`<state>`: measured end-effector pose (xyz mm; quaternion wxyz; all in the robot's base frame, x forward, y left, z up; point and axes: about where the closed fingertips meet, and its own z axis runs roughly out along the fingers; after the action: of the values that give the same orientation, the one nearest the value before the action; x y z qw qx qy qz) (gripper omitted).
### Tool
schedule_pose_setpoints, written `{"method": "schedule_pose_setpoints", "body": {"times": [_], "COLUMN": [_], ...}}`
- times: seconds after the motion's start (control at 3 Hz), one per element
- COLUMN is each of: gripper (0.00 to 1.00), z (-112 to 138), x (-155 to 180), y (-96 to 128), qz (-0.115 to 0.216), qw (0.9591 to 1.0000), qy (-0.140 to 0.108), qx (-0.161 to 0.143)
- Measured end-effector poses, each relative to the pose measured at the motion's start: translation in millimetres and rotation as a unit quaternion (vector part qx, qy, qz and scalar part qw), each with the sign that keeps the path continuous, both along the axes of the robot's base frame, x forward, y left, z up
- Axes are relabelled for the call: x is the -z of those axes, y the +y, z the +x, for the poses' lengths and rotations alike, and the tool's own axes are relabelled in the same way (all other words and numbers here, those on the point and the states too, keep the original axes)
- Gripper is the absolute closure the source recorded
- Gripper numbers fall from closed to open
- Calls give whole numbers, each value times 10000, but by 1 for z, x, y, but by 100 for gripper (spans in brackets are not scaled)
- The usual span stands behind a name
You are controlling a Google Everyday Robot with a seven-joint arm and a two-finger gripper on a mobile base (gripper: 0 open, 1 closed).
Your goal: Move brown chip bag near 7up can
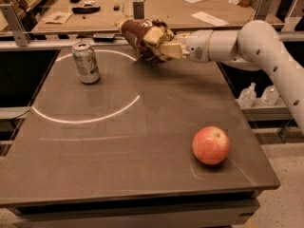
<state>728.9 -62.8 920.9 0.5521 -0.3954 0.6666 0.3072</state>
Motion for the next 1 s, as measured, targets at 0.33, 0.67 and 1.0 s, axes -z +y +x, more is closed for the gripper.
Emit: {"method": "schedule_pose_setpoints", "body": {"times": [0.33, 0.67, 1.0], "gripper": [100, 100, 100], "z": [-16, -33, -47], "x": [-8, -15, -20], "y": [11, 25, 39], "qz": [66, 129, 225], "qw": [9993, 9977, 9959], "qy": [-34, -63, -46], "qx": [-361, -663, -874]}}
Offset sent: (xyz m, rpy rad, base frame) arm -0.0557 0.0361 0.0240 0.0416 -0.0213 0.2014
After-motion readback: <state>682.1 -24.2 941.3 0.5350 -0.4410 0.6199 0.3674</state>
